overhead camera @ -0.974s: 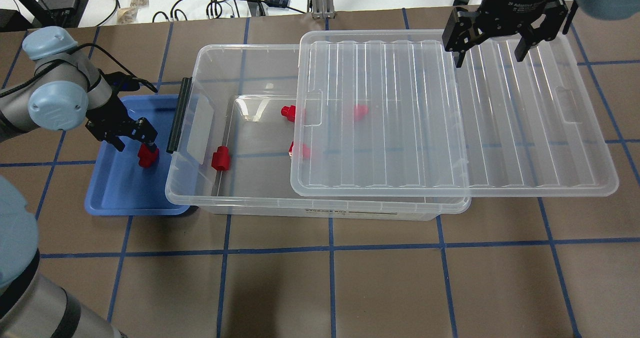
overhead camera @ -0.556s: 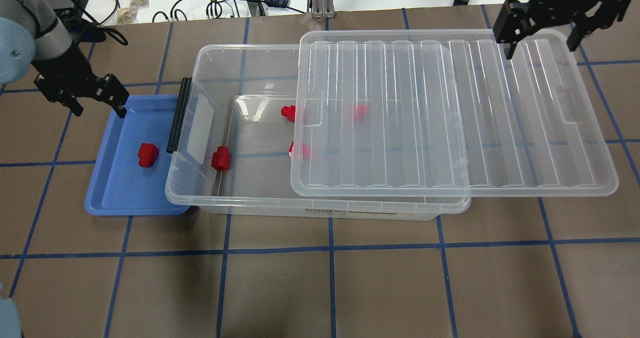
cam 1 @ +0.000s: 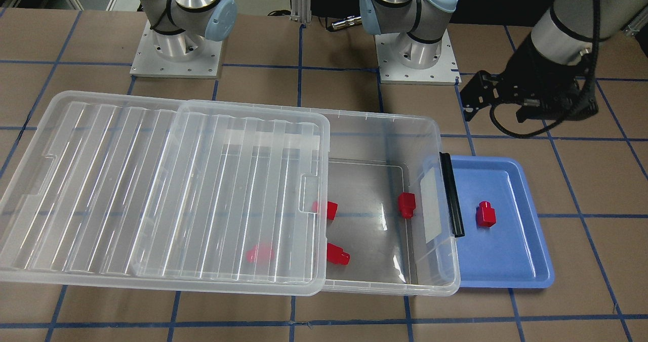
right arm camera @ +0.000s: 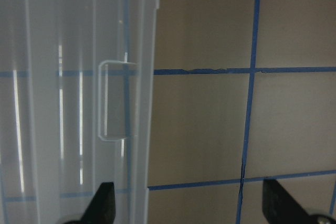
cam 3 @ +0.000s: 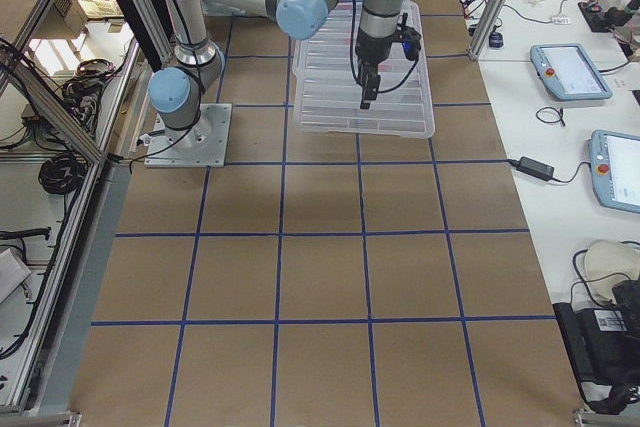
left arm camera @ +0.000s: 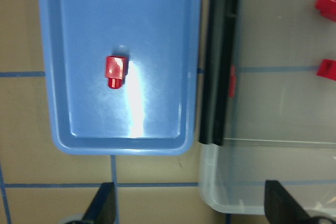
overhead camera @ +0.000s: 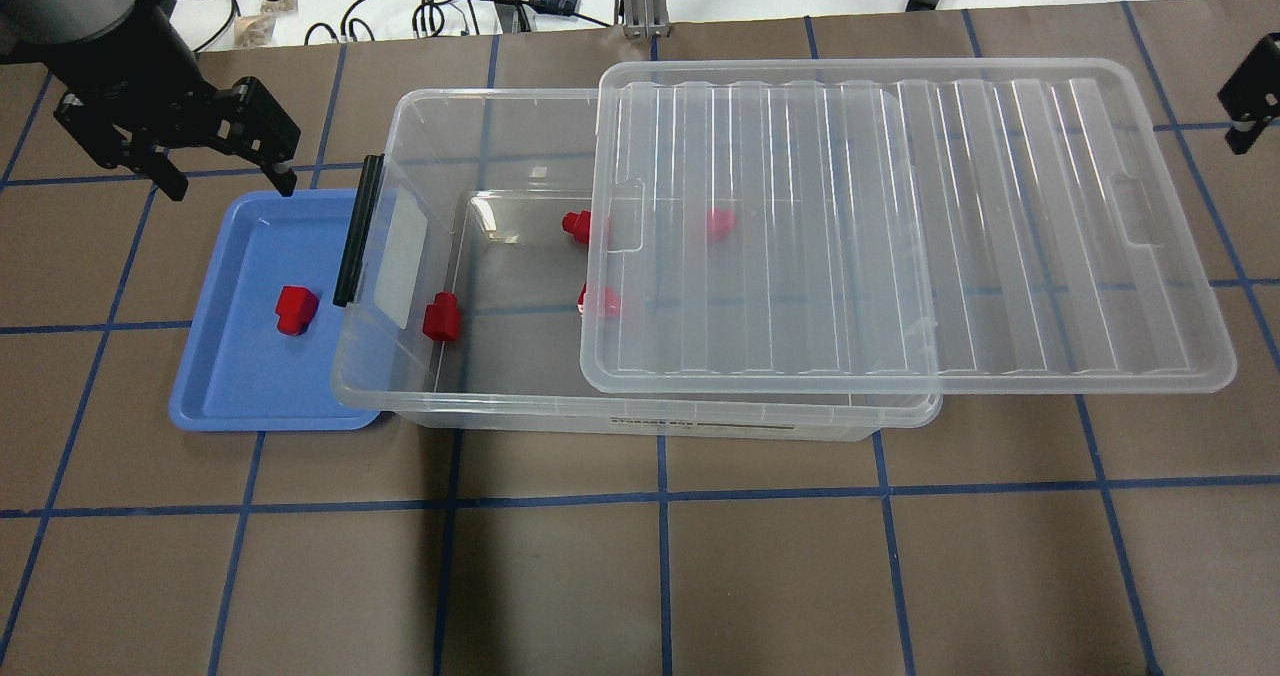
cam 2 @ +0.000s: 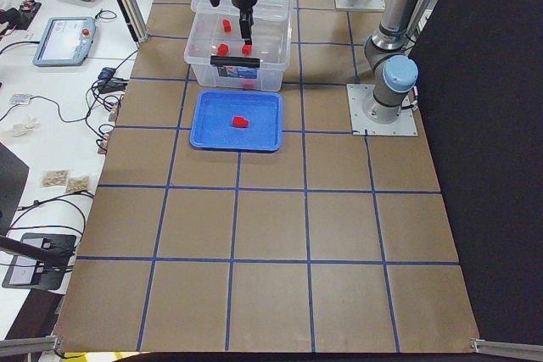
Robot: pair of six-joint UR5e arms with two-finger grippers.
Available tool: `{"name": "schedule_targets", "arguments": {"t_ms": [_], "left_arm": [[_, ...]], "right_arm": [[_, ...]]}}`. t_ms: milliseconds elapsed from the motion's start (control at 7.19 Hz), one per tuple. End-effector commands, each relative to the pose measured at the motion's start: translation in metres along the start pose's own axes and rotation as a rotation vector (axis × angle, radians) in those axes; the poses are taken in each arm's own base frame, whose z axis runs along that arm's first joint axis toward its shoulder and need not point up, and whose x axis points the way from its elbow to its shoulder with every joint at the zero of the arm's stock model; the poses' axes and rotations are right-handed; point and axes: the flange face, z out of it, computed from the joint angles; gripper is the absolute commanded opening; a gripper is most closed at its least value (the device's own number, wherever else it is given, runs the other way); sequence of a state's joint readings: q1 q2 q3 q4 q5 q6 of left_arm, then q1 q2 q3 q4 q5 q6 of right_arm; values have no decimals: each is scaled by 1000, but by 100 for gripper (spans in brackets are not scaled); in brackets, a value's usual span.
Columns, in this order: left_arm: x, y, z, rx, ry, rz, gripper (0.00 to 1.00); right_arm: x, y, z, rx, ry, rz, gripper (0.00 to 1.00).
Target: Place red block in blue tray from box
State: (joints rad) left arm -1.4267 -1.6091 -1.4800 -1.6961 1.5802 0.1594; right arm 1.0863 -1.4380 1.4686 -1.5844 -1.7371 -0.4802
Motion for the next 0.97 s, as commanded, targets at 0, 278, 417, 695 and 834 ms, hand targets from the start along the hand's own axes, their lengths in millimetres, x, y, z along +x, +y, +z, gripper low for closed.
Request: {"name": "schedule_targets", "arguments": {"t_ms": [0, 278, 417, 695, 834], "left_arm": [[47, 27, 2, -21, 2, 66, 100], [53, 38, 23, -63, 7, 77, 100], [53, 47, 22, -65, 0, 80, 100], [53, 55, 25, -71, -2, 89, 100], [53, 58, 20, -59, -4, 88, 100]], "right_arm": [[45, 1, 55, -12, -11, -10, 100], [60, 6, 105, 10, -19, -1, 100], [55, 5, 116, 23, -63, -2, 100], [43, 2, 136, 35, -116, -4, 100], [40, 2, 135, 39, -115, -2, 100]]}}
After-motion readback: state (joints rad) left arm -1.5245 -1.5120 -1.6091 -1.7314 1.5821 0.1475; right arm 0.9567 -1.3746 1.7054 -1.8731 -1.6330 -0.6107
